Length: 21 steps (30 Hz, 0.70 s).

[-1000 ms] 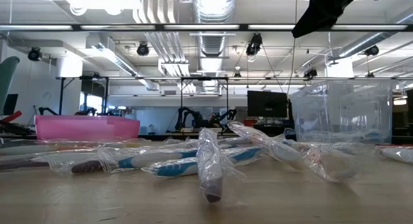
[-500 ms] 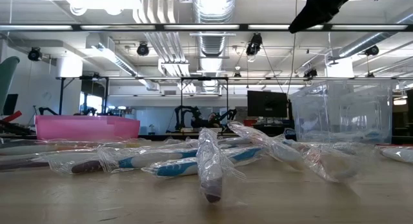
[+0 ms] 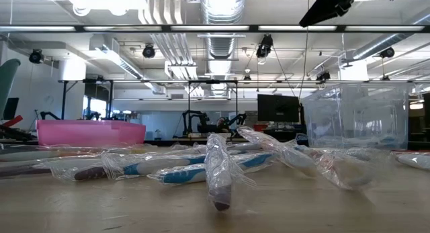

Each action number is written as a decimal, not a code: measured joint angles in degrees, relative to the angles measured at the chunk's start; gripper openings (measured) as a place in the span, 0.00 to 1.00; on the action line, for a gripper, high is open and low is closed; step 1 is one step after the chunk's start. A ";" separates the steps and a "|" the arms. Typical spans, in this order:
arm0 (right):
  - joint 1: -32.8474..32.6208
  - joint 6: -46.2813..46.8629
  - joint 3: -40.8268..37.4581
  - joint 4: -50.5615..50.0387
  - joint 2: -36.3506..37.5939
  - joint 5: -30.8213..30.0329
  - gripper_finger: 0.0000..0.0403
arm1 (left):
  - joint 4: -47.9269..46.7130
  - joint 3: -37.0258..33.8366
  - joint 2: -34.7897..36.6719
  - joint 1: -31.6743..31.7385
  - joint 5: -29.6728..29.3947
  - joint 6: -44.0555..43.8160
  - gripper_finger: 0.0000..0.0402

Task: Pick & Place Toothbrushes
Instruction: Put the green toothbrush into the green bin

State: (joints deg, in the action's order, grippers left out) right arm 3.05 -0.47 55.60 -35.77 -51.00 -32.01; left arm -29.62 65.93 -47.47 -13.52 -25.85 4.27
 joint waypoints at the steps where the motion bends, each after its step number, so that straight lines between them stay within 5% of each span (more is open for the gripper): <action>1: 0.00 0.00 0.09 0.01 0.00 0.00 0.35 | 0.02 0.00 -0.08 -0.01 0.00 -0.37 0.23; 11: 0.35 -2.39 0.22 0.88 -0.02 0.18 0.32 | -0.07 -0.52 -0.29 -0.02 -1.19 -8.33 0.23; 21: 7.55 -3.01 6.74 0.96 -0.11 5.71 0.42 | -3.62 -0.71 2.19 -0.07 -4.45 -11.75 0.23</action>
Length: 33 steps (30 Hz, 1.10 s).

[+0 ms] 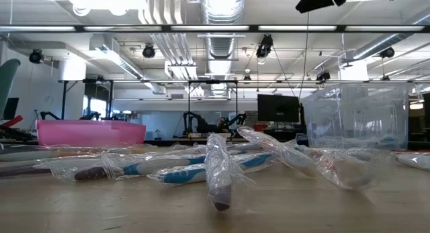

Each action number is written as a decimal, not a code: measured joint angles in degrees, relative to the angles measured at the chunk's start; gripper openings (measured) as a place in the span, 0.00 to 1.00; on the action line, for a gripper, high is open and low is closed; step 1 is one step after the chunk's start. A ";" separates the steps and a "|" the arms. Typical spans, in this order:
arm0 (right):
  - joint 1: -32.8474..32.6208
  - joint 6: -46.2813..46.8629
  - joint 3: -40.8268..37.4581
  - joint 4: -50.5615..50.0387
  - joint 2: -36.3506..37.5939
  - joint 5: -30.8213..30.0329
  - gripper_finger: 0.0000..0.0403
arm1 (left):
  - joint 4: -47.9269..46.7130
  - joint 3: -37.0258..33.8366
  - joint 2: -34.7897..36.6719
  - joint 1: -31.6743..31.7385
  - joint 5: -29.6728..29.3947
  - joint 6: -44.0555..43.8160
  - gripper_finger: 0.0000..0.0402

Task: Pick & Place Toothbrushes
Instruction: Put the green toothbrush into the green bin

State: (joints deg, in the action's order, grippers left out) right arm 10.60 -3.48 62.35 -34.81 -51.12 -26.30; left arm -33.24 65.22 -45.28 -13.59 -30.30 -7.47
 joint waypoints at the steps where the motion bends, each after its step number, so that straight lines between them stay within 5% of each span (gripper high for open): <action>1: 1.14 -0.37 0.53 0.02 -0.14 1.01 0.43 | -0.68 -0.30 0.33 -0.01 -1.91 0.05 0.23; 5: 5.65 -1.09 2.25 -1.05 -1.22 3.72 0.47 | -1.55 -2.28 1.67 0.03 -7.70 0.12 0.23; 15: 10.83 -0.16 3.60 -5.00 -5.13 11.49 0.53 | -1.22 -2.81 2.37 0.03 -8.31 4.86 0.23; 33: 11.57 -2.83 3.78 -5.55 -8.02 12.07 0.60 | -2.22 -2.81 3.09 0.03 -8.39 1.34 0.23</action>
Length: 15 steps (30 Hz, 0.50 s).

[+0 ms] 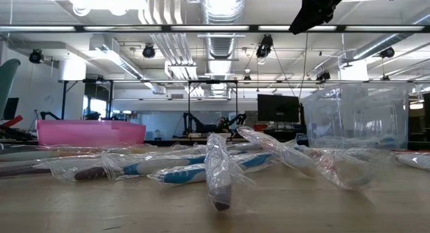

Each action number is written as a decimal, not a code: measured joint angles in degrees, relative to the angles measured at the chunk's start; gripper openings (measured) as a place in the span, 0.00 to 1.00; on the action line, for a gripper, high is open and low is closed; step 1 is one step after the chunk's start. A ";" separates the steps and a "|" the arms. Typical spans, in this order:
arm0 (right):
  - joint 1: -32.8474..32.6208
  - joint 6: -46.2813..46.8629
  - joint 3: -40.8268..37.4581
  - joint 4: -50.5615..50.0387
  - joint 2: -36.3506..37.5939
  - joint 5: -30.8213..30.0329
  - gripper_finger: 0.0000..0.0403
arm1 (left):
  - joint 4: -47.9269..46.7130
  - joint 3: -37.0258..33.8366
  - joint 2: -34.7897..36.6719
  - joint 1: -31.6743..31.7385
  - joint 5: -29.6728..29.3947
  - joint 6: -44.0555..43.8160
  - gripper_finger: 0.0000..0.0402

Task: Pick & Place Toothbrushes
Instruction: Put the green toothbrush into the green bin

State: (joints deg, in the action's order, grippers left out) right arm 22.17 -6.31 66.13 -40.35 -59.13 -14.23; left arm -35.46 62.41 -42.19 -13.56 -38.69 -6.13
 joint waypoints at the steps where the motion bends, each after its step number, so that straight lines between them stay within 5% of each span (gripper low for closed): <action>1: 0.16 -0.41 0.00 -0.01 0.00 0.40 0.60 | -0.07 0.00 0.00 0.00 -0.01 0.00 0.23; 15: 5.42 -2.36 -0.01 0.24 -0.98 21.73 0.55 | -0.13 0.00 0.00 0.00 0.01 -2.40 0.23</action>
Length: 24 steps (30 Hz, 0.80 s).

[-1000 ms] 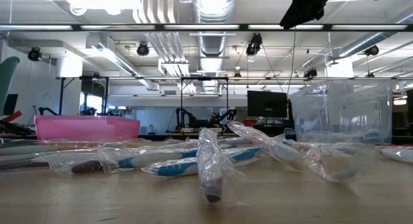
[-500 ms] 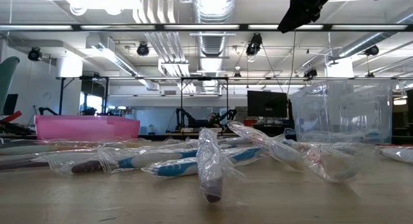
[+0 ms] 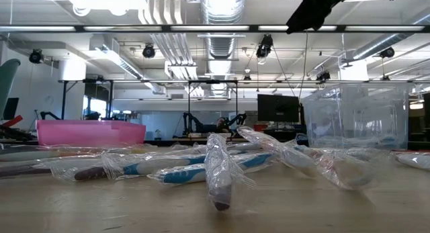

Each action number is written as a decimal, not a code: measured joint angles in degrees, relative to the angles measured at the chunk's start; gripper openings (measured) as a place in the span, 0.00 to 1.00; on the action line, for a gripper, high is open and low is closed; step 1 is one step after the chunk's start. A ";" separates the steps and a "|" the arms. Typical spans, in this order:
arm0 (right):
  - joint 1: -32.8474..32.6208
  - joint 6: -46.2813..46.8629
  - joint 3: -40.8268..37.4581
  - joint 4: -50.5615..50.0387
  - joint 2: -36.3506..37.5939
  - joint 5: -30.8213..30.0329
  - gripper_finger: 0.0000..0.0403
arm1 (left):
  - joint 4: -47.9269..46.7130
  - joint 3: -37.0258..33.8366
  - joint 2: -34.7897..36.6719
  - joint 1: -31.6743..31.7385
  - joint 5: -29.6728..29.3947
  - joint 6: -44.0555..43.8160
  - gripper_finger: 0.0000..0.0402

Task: Pick & Place Toothbrushes
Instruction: Put the green toothbrush into the green bin

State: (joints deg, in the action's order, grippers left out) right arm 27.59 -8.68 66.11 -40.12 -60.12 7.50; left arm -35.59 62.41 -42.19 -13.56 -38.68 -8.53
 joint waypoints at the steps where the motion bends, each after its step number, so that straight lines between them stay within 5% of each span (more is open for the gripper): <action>1: 0.01 0.39 0.00 -0.03 0.01 0.31 0.54 | 0.04 0.00 0.00 0.00 0.00 -1.22 0.23; 11: 0.81 2.75 5.41 -12.03 0.37 -0.02 0.51 | 0.48 0.00 0.00 -0.02 0.11 -17.99 0.23; 24: 0.86 4.03 18.19 -20.28 0.35 -0.17 0.52 | 0.43 0.00 -0.44 -0.02 0.19 -19.01 0.23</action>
State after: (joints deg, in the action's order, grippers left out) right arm 28.45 -4.64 84.30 -60.40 -59.77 7.33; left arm -35.16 62.41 -42.63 -13.58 -38.49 -27.54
